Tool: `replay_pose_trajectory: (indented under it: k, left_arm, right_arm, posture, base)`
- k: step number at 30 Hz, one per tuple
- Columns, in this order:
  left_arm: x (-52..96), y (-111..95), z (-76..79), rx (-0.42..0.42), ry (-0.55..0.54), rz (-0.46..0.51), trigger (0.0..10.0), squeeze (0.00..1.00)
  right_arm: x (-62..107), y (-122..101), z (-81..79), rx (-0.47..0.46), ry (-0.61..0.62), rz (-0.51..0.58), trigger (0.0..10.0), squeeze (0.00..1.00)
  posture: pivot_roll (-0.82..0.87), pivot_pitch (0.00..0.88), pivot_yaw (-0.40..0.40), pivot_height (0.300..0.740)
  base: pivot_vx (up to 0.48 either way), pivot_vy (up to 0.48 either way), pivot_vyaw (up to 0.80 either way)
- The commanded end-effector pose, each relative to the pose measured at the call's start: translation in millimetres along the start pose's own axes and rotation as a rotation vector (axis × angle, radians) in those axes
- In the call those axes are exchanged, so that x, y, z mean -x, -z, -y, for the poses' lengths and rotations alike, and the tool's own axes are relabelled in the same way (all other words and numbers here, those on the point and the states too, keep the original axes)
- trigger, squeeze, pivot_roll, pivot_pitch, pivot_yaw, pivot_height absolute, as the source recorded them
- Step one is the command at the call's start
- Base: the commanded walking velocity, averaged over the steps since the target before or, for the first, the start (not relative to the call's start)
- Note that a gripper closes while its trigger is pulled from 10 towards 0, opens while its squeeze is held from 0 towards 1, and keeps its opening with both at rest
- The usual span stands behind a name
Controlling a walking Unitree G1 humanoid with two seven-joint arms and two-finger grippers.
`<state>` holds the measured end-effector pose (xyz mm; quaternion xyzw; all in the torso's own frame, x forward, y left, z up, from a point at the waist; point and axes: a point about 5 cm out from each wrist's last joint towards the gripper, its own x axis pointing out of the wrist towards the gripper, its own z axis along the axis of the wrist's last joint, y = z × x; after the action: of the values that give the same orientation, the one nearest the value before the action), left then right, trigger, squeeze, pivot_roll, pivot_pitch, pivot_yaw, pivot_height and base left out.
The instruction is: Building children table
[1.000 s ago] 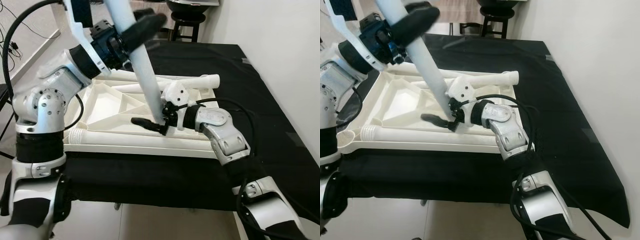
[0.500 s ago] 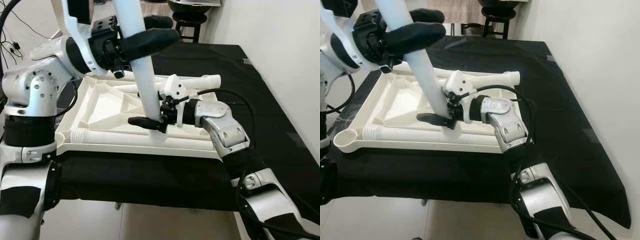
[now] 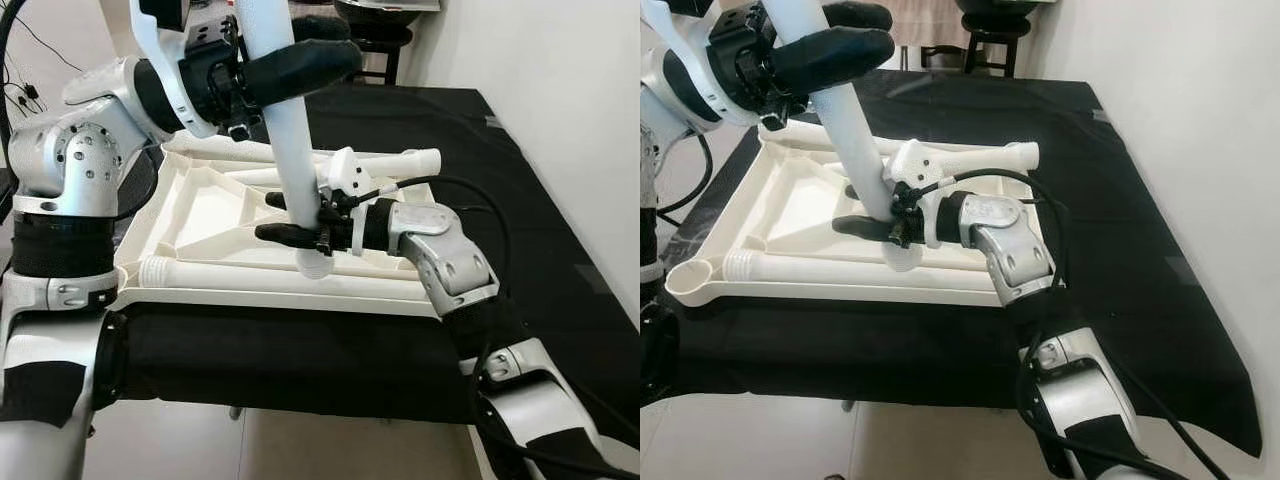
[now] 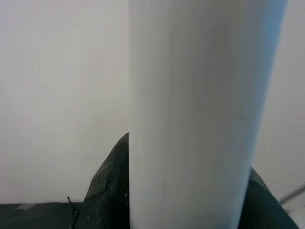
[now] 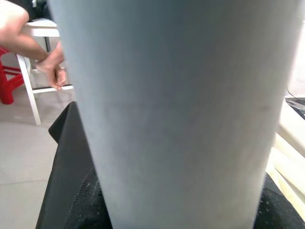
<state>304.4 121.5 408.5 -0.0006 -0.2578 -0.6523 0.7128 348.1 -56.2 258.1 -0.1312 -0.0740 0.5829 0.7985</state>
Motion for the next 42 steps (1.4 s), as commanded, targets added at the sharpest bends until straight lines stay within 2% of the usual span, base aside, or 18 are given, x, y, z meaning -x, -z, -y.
replay_pose_trajectory:
  k: [1, 2, 8, 16, 19, 20, 21, 22, 23, 24, 26, 27, 28, 29, 33, 37, 40, 42]
  left_arm:
    - [-32.6, -4.7, 15.4, 0.039, 0.165, 0.155, 4.7, 0.0]
    - [-31.9, -6.6, 15.0, 0.048, 0.161, 0.176, 10.0, 1.0]
    - [-22.0, -21.9, 9.0, 0.034, 0.08, 0.252, 10.0, 1.0]
    - [28.0, -63.7, -8.3, -0.119, -0.233, 0.341, 10.0, 1.0]
    - [55.5, -78.9, -15.1, -0.212, -0.469, 0.393, 10.0, 1.0]
    - [62.3, -81.9, -16.6, -0.231, -0.534, 0.409, 10.0, 1.0]
    - [62.3, -81.9, -16.6, -0.231, -0.534, 0.409, 10.0, 1.0]
    - [70.6, -85.6, -17.6, -0.25, -0.603, 0.431, 10.0, 1.0]
    - [70.6, -85.6, -17.6, -0.25, -0.603, 0.431, 10.0, 1.0]
    - [76.8, -88.0, -18.1, -0.262, -0.66, 0.447, 10.0, 1.0]
    - [86.4, -90.4, -18.8, -0.282, -0.743, 0.457, 10.0, 1.0]
    - [96.2, -91.3, -18.4, -0.28, -0.81, 0.469, 10.0, 0.87]
    - [96.2, -91.3, -18.4, -0.28, -0.81, 0.469, 10.0, 0.87]
    - [104.0, -90.2, -15.9, -0.274, -0.844, 0.471, 10.0, 0.0]
    - [113.2, -78.3, -5.0, -0.27, -0.874, 0.45, 10.0, 0.0]
    - [118.2, -60.6, -6.1, -0.309, -0.966, 0.376, 10.0, 0.0]
    - [120.5, -51.8, -9.3, -0.302, -1.021, 0.357, 10.0, 0.0]
    - [121.0, -31.6, -11.5, -0.266, -1.099, 0.32, 10.0, 0.0]
  right_arm:
    - [-17.7, -4.1, -9.0, -0.04, 0.007, 0.044, 0.0, 0.0]
    - [-16.5, -3.8, -7.4, -0.045, 0.025, 0.046, 0.0, 0.0]
    - [-9.6, -2.9, 4.5, -0.071, 0.133, 0.051, 0.0, 0.0]
    - [18.4, 1.8, 40.6, -0.201, 0.471, 0.114, 0.0, 0.0]
    - [32.3, 5.4, 51.1, -0.257, 0.599, 0.152, 0.0, 0.0]
    - [35.5, 6.3, 53.5, -0.283, 0.627, 0.166, 1.9, 0.0]
    - [35.5, 6.3, 53.5, -0.283, 0.627, 0.166, 1.9, 0.0]
    - [38.8, 6.5, 55.9, -0.298, 0.656, 0.181, 8.6, 0.0]
    - [38.8, 6.5, 55.9, -0.298, 0.656, 0.181, 8.6, 0.0]
    - [40.8, 6.3, 57.3, -0.306, 0.674, 0.191, 10.0, 0.0]
    - [44.4, 5.0, 59.3, -0.31, 0.702, 0.21, 10.0, 0.0]
    - [47.6, 3.8, 60.9, -0.309, 0.729, 0.224, 10.0, 0.0]
    - [47.6, 3.8, 60.9, -0.309, 0.729, 0.224, 10.0, 0.0]
    - [51.6, 2.3, 62.7, -0.301, 0.765, 0.242, 10.0, 0.0]
    - [62.3, -1.7, 67.6, -0.228, 0.876, 0.282, 10.0, 0.0]
    - [66.8, -0.4, 69.4, -0.225, 0.916, 0.288, 10.0, 0.0]
    - [69.1, 0.2, 70.1, -0.23, 0.927, 0.293, 10.0, 0.0]
    - [71.5, 1.1, 70.0, -0.224, 0.938, 0.297, 10.0, 0.0]
  posture:
    - [0.01, 0.115, -0.047, 0.74]
    - [0.0, 0.116, -0.05, 0.74]
    - [-0.01, 0.124, -0.051, 0.74]
    - [-0.01, 0.144, -0.048, 0.74]
    - [0.0, 0.152, -0.054, 0.74]
    - [0.0, 0.153, -0.055, 0.74]
    - [0.0, 0.153, -0.055, 0.74]
    - [0.0, 0.155, -0.058, 0.74]
    - [0.0, 0.155, -0.058, 0.74]
    - [0.0, 0.156, -0.058, 0.74]
    - [0.0, 0.161, -0.06, 0.74]
    - [0.0, 0.163, -0.061, 0.74]
    - [0.0, 0.163, -0.061, 0.74]
    - [0.0, 0.167, -0.061, 0.74]
    - [0.01, 0.177, -0.063, 0.74]
    - [0.01, 0.181, -0.062, 0.74]
    - [0.01, 0.184, -0.064, 0.74]
    - [0.01, 0.191, -0.068, 0.74]
  base:
    - [0.0, 0.0, 0.0]
    - [0.0, 0.0, 0.0]
    - [0.0, 0.0, 0.0]
    - [0.0, 0.0, 0.0]
    - [0.0, 0.0, 0.0]
    - [0.0, 0.0, 0.0]
    - [0.0, 0.0, 0.0]
    - [0.0, 0.0, 0.0]
    - [0.0, 0.0, 0.0]
    - [0.0, 0.0, 0.0]
    - [0.0, 0.0, 0.0]
    - [0.0, 0.0, 0.0]
    - [0.0, 0.0, 0.0]
    - [0.0, 0.0, 0.0]
    - [0.0, 0.0, 0.0]
    - [0.0, 0.0, 0.0]
    - [0.0, 0.0, 0.0]
    - [0.0, 0.0, 0.0]
